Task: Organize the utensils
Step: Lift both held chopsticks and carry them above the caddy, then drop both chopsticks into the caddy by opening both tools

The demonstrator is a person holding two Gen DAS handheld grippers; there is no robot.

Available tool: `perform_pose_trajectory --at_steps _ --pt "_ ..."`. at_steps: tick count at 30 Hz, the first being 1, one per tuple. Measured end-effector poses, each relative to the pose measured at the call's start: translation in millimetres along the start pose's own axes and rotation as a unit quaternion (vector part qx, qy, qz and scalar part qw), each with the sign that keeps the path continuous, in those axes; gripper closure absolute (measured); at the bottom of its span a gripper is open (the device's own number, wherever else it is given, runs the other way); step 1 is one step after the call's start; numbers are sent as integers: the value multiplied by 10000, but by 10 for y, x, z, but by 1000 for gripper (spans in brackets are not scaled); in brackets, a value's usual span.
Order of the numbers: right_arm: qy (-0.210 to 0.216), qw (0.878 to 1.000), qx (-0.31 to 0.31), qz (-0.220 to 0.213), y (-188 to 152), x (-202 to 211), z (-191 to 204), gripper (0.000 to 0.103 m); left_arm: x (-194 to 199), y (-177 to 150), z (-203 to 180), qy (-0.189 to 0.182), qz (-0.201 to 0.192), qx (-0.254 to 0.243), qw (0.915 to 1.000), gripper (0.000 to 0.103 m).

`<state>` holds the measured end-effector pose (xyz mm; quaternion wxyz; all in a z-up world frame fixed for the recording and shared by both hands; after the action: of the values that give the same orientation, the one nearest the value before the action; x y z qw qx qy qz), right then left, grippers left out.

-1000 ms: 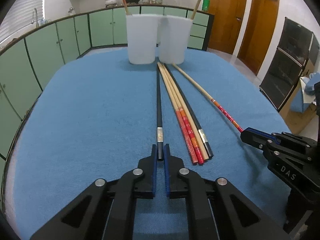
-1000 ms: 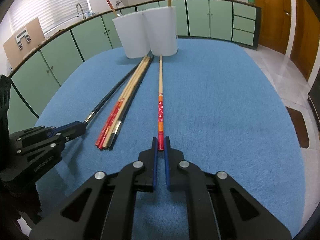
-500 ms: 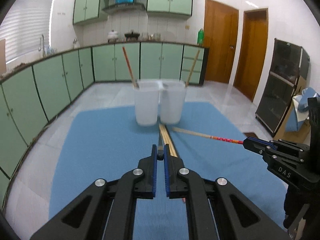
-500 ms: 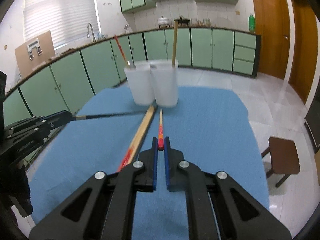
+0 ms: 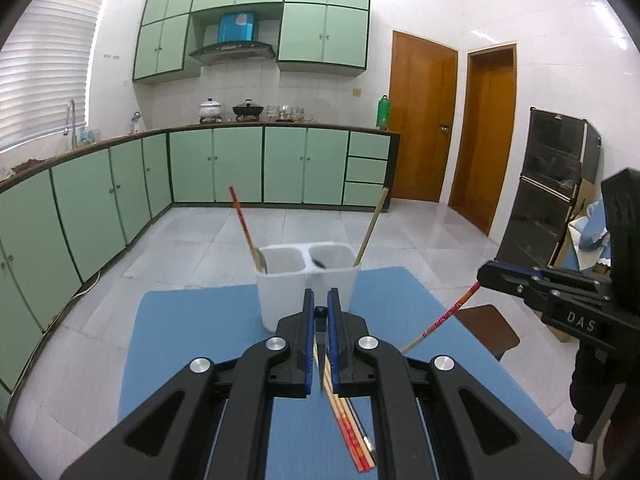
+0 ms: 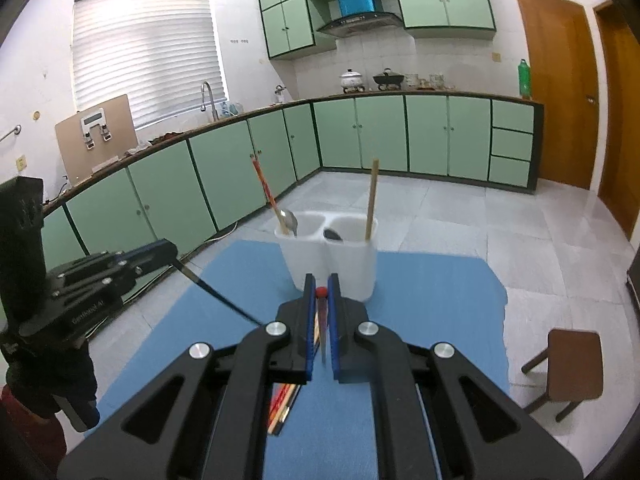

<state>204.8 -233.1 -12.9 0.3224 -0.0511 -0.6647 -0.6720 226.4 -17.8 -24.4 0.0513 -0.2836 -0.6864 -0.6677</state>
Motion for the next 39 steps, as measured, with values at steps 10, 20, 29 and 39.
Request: perform_pose_trajectory --at_steps 10,20,29,39 --pt "156 9996 191 -106 554 -103 22 98 -166 277 -33 -134 -36 -99 9999 97" --pt "-85 9962 400 -766 1406 -54 -111 98 -131 1094 -51 -110 -749 -346 9965 97" --pt "-426 9934 432 -970 1813 -444 -348 98 -417 1757 -85 109 -1250 -521 9907 97" --pt "-487 9973 295 -469 1546 -1052 -523 98 -1206 1411 147 214 -671 -274 9971 97"
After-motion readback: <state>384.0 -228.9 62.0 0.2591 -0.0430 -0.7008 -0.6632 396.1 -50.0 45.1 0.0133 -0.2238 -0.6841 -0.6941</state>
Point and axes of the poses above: each gripper's, at about its wrist camera, not at the fingertips, and x roughly against the way its jaws point, z to its left, y to its top, the point moved 8 cm from there along -x, roughly the way its jaws point, and after that the axes turned 2 degrees about x, right-handed, at the moved point
